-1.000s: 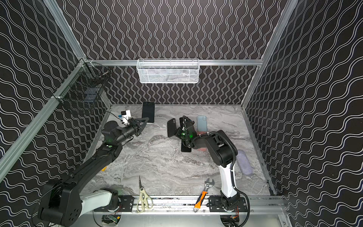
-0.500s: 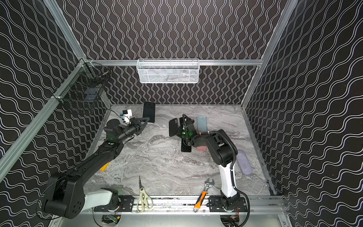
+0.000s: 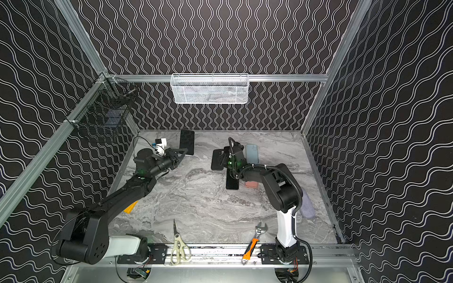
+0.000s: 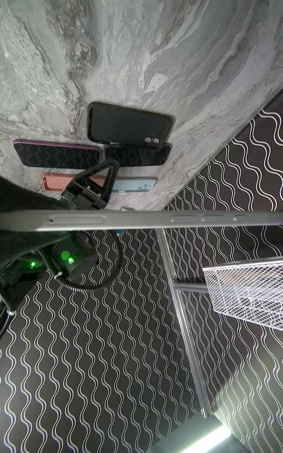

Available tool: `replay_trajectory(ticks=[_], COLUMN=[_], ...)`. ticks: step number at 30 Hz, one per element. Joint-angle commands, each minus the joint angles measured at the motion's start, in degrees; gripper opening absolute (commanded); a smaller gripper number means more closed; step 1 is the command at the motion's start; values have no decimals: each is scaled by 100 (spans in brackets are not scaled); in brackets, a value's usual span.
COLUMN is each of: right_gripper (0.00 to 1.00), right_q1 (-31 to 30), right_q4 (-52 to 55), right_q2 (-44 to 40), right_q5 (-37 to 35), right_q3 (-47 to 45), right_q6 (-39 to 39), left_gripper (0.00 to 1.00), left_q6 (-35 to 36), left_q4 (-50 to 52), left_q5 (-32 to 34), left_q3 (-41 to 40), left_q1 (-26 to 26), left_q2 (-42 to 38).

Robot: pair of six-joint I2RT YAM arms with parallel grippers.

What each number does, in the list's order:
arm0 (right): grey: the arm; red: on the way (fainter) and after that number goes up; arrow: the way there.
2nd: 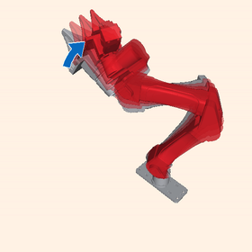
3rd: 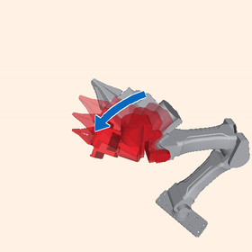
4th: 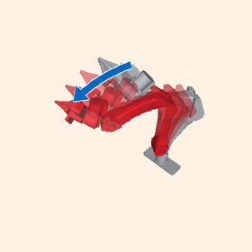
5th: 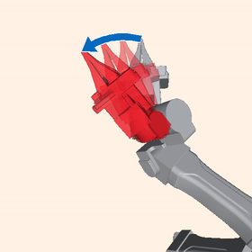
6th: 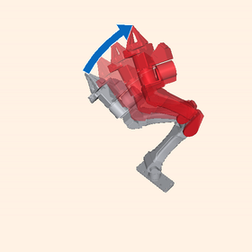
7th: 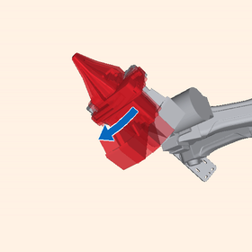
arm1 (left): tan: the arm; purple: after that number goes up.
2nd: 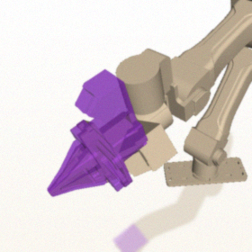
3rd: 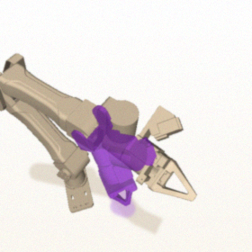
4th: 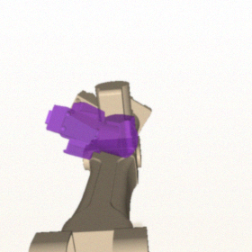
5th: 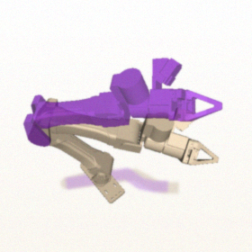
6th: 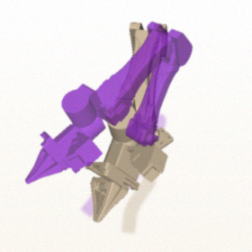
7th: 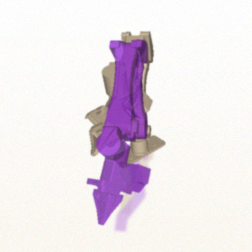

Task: Take the phone out of the phone case
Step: Place the phone case at the top-center of the table, then move the phone case to the top-center of the table.

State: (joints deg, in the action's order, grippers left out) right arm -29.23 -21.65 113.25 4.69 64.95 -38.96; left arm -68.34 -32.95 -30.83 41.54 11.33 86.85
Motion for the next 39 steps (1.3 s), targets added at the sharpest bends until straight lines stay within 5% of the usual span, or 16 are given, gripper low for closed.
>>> replay_trajectory(ticks=[1,11,25,39], right_gripper=[55,62,67,67], right_q1=[-9,-3,147,85], right_q4=[182,424,1898,2056], right_q2=[-243,-1463,521,1190], right_q5=[-355,-607,66,119], right_q3=[-26,-559,1550,2057], right_q6=[367,1107,1226,1185], left_gripper=[0,0,0,0], left_q6=[368,865,1117,1112], left_q4=[-361,-361,-352,-353], left_q5=[43,213,209,46], left_q3=[5,36,-172,-227], left_q1=[-19,8,-226,-509], left_q2=[126,681,569,628])
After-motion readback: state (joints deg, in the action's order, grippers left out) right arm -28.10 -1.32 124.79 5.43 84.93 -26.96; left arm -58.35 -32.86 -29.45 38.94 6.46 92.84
